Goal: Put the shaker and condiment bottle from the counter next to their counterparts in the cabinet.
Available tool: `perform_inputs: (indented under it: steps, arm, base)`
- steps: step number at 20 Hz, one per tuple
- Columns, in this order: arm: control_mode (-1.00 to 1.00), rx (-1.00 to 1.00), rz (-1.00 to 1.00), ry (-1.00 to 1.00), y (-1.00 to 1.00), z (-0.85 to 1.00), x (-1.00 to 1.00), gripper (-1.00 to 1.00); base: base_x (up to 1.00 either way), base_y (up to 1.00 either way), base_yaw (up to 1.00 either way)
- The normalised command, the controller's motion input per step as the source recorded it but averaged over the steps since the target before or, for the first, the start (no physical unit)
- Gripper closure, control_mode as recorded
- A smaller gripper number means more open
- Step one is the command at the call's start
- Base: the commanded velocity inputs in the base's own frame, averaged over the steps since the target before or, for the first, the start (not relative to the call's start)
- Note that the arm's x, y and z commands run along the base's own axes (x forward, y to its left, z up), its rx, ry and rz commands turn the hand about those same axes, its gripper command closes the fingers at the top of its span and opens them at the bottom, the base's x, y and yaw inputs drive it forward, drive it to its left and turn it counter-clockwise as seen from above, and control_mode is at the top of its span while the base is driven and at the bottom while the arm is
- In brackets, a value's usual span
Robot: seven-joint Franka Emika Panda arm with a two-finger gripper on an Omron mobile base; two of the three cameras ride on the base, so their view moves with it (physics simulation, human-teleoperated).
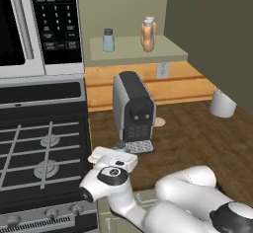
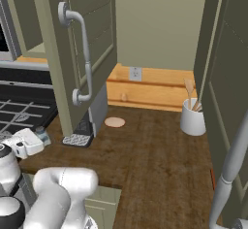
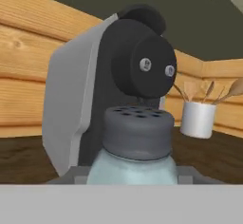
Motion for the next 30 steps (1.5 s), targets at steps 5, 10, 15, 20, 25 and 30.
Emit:
perform_inputs:
  steps: [5,10,15,20,25,30]
  arm:
    - [-1.0,0.02,0.2,0.0,0.0,1.0,-0.17,1.0]
    - [-1.0,0.05,0.05,0.0,0.0,1.0,-0.27,1.0]
    - [-1.0,0.07,0.03,0.0,-0.01,1.0,-0.17,1.0]
    - [-1.0,0.07,0.1,-0.03,-0.04,1.0,-0.23,1.0]
    - [-1.0,0.04,0.08,0.0,-0.04,0.98,-0.3,1.0]
    - [-1.0,0.0,0.05,0.0,-0.08,0.89,-0.02,1.0]
  base:
    - [0.0,0.0,0.0]
    - [0.0,0.0,0.0]
    - [0.0,0.0,0.0]
    - [0.0,0.0,0.0]
    - [0.0,0.0,0.0]
    - [0.0,0.0,0.0]
